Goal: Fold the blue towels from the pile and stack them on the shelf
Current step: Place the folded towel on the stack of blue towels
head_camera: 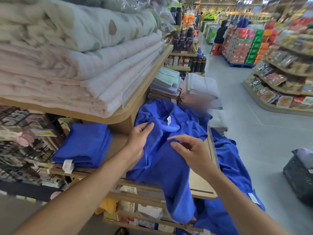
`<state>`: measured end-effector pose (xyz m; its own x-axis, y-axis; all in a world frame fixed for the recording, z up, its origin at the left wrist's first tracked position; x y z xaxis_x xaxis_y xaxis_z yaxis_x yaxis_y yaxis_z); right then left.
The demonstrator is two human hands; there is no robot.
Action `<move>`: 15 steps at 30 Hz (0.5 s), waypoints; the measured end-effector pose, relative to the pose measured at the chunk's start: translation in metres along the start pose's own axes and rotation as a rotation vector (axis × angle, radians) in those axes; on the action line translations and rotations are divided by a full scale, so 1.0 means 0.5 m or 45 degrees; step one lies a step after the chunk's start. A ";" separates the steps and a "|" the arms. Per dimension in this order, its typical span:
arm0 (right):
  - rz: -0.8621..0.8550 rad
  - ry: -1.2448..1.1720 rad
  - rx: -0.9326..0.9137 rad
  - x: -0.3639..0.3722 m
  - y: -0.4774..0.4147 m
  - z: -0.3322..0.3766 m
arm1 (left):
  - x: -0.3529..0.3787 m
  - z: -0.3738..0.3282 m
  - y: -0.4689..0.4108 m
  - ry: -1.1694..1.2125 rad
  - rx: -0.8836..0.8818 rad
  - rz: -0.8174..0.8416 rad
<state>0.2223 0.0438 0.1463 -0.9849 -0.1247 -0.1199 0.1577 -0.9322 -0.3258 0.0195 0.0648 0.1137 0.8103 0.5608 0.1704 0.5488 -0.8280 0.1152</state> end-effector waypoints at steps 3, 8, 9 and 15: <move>-0.026 0.023 -0.112 -0.002 -0.034 0.065 | 0.020 -0.047 0.042 -0.025 0.042 0.205; -0.192 0.102 -0.256 -0.011 -0.082 0.125 | 0.051 -0.131 0.108 -0.018 0.128 0.433; -0.230 0.100 -0.272 -0.015 -0.088 0.132 | 0.053 -0.144 0.117 -0.045 0.154 0.459; -0.374 0.185 -0.378 -0.034 -0.115 0.176 | 0.070 -0.229 0.160 -0.278 0.505 0.536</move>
<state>0.2235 0.0698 0.2496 -0.9741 0.1997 -0.1058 -0.0929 -0.7805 -0.6182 0.0681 0.0183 0.2409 0.9744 0.2075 -0.0868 0.1734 -0.9387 -0.2980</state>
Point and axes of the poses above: each hand's wrist, its own y-axis away from the middle knuckle, its own x-axis out of the palm, z = x × y, the point moved 4 cm from there along -y, towards the middle knuckle, and after that the axes turned 14 degrees about -z, right-handed, at the moved point
